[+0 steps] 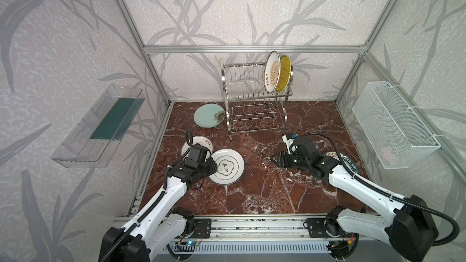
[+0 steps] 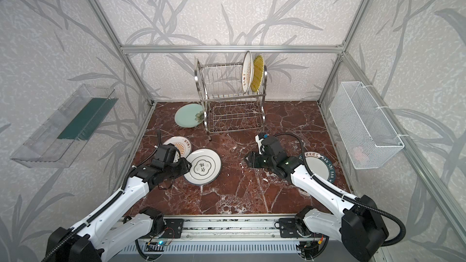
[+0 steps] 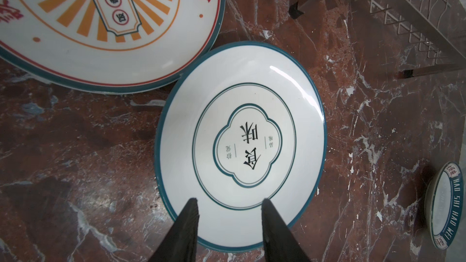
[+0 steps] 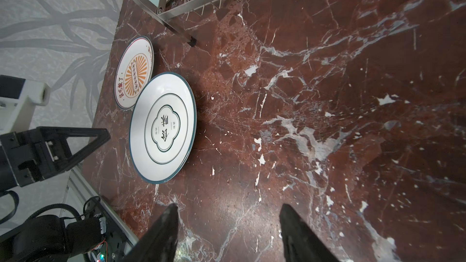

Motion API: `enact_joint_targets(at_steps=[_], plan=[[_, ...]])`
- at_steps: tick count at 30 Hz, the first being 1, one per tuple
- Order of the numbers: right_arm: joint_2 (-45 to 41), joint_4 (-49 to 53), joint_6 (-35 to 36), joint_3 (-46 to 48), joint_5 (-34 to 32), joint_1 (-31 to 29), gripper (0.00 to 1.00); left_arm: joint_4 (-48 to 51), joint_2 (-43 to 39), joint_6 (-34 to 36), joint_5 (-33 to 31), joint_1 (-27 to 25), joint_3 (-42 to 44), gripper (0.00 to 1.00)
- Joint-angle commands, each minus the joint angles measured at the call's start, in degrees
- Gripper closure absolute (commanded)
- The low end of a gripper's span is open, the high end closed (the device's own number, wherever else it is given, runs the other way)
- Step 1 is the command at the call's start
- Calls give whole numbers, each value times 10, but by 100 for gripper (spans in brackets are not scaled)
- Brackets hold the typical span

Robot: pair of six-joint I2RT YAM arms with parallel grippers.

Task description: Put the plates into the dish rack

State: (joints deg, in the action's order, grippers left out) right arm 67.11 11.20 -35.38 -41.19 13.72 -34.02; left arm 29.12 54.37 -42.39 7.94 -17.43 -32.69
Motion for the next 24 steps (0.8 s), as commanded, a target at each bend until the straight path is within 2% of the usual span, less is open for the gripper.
enact_joint_targets(at_steps=[1, 9, 14, 24], plan=[[17, -48, -8, 4, 18, -3, 37, -12, -18, -16, 0, 5, 18, 60], [92, -99, -8, -3, 61, -2, 37, -4, -50, -30, -29, 14, 56, 61], [121, -124, -32, -2, 80, -2, 38, 1, -68, -37, -40, 20, 75, 61], [158, -160, -43, 0, 95, -6, 39, -49, -50, -38, -15, 42, 105, 67]])
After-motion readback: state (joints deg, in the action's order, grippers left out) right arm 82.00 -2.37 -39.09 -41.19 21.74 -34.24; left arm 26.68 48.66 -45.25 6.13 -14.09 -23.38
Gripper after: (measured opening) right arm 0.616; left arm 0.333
